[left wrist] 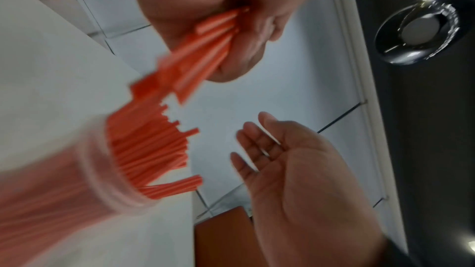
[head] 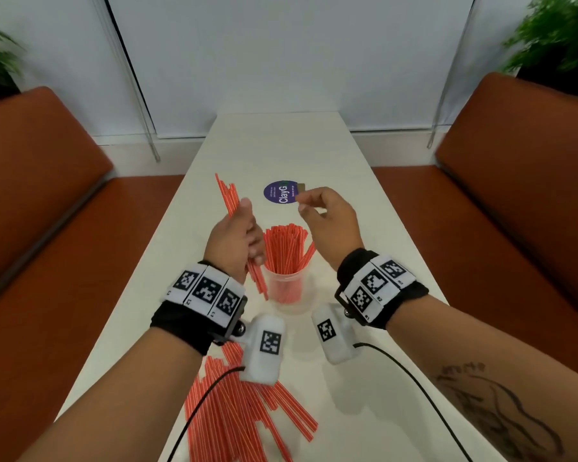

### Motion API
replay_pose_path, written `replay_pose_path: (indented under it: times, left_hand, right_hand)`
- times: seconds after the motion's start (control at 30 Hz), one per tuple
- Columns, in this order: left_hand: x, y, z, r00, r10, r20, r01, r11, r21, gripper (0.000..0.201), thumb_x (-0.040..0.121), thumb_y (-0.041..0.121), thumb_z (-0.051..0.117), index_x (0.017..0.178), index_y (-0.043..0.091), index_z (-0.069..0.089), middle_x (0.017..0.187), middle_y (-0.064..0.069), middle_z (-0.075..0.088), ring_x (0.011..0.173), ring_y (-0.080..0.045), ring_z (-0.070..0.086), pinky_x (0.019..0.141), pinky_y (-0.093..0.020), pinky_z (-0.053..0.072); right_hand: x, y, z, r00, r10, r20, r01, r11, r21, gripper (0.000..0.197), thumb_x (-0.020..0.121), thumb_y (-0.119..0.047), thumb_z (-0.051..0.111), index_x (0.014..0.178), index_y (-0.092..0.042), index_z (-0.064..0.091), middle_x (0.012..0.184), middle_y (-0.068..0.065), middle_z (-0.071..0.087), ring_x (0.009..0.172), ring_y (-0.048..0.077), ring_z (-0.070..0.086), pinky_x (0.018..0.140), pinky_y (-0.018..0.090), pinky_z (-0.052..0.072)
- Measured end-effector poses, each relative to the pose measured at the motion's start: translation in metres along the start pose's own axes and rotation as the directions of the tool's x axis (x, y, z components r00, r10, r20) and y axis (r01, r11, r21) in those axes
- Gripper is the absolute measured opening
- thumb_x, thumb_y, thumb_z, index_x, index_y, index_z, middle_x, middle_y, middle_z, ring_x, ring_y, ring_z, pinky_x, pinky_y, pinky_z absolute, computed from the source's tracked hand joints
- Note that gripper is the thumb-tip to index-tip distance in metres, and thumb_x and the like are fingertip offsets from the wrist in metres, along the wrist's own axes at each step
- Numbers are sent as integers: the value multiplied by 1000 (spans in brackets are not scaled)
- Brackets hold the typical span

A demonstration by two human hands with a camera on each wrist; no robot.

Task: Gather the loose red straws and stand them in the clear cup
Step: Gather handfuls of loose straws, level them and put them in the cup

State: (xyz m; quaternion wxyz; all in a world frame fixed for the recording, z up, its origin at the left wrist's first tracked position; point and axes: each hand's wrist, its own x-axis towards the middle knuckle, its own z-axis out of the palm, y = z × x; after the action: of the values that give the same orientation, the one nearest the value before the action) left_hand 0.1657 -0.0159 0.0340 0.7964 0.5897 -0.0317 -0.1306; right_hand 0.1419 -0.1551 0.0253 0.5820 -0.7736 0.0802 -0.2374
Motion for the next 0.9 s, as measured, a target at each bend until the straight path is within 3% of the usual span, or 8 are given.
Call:
replay_pose_path:
  times: [0.07,0.2,0.47,0.57,0.63,0.73,0.83,0.9]
  left_hand:
    - [8,4,13,999,49,15,-48,997,-69,47,97,43,33,58,18,31,37,9,32,30,-5,31,36,-16,34]
    - [21,-1,32,989,147,-23,-149,984,-97,41,98,41,32,65,17,36,39,10,36,35,-6,36,41,-22,42]
    - [31,-40,42,964,265,-8,-253,930,267,36,98,35,33,66,18,36,56,1,31,50,-14,30,51,-26,32]
    - [36,-56,33,963,263,59,-252,801,543,37,95,41,35,67,17,41,62,0,42,58,-15,42,57,-22,41]
    - [40,-67,25,943,315,104,-285,611,738,42,92,45,36,74,12,54,81,-6,54,79,-22,52,77,-35,47]
    - [37,-76,19,942,331,50,-164,327,931,41,93,41,42,101,8,65,124,-7,48,115,-29,41,100,-38,31]
    - [31,-81,16,942,336,-22,-92,320,943,40,87,39,55,116,12,58,140,-3,36,127,-30,31,106,-40,26]
    - [30,-82,15,928,370,-43,-117,400,909,48,79,36,66,120,16,53,143,-2,33,131,-28,28,107,-41,25]
  right_hand:
    - [-7,-2,-13,995,41,92,-46,998,52,21,85,-1,51,81,-20,59,85,4,62,82,17,58,71,28,47]
    - [-27,15,-32,987,119,110,-121,993,5,18,84,1,50,86,-14,58,81,9,60,74,17,57,63,22,43]
    - [-42,61,-51,972,232,42,-232,973,-2,18,89,-1,50,81,-16,57,71,-3,57,65,12,56,52,9,42]
    - [-42,67,-52,968,247,40,-247,969,-10,18,89,-2,52,81,-17,58,72,-3,57,66,11,56,54,11,42]
    - [-41,69,-52,967,254,32,-254,967,-12,20,88,-2,51,80,-19,57,73,-3,57,66,11,56,55,12,40]
    - [-39,70,-49,967,252,31,-252,968,-20,20,88,-2,51,82,-20,57,73,-3,54,68,13,54,55,14,40]
    - [-37,68,-40,977,211,36,-209,976,-54,18,88,-2,53,91,-19,56,77,-1,52,71,13,50,56,6,41]
    - [-36,65,-34,986,160,55,-152,981,-124,23,89,-2,53,107,-17,56,93,0,55,82,9,52,73,8,44]
